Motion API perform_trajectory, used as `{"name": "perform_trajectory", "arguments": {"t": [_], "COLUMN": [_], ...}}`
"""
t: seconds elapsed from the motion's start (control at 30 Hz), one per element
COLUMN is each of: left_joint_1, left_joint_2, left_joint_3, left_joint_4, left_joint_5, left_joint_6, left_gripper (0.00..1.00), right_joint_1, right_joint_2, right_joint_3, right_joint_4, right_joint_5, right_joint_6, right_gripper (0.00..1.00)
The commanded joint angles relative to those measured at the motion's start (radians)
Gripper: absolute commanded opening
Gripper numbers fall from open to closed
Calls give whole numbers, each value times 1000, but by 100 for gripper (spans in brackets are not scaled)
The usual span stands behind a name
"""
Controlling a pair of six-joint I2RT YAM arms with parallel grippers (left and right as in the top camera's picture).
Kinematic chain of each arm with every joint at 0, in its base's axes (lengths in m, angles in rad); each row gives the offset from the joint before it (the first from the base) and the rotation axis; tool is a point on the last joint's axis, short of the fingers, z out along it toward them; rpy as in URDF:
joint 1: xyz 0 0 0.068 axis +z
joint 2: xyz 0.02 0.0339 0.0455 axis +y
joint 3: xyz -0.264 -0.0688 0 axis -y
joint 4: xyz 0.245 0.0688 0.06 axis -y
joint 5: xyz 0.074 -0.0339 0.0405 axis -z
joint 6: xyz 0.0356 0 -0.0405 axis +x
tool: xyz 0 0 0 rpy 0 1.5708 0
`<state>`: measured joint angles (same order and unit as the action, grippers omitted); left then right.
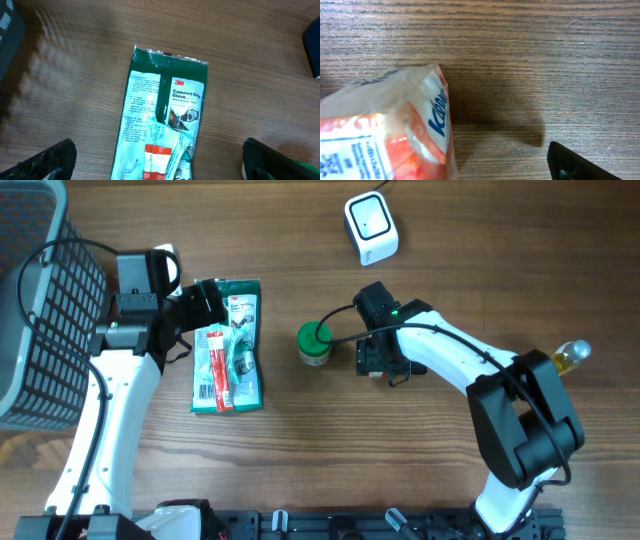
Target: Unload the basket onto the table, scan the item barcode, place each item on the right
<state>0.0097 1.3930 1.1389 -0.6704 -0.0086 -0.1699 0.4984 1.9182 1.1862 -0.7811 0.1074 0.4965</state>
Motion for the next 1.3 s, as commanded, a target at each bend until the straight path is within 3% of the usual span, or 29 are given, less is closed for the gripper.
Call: {"name": "perform_trajectory", "arguments": {"t": [0.0,1.07,1.27], "left_joint_1": [5,5,5], "left_joint_2": [-11,-11,-11], "left_joint_3": [11,11,11], "left_joint_4": [3,3,3], "left_joint_5": [8,8,8], "left_joint_6": [5,5,5], "left_gripper": [100,100,100], "right_joint_1": [2,1,1], "right_joint_2": [-3,-3,-3], "right_joint_3": [-4,-4,-4], "right_joint_4": [-17,6,8], "right_joint_5": [87,212,148], "right_joint_6": [2,0,1], "right_gripper": [89,89,89]}}
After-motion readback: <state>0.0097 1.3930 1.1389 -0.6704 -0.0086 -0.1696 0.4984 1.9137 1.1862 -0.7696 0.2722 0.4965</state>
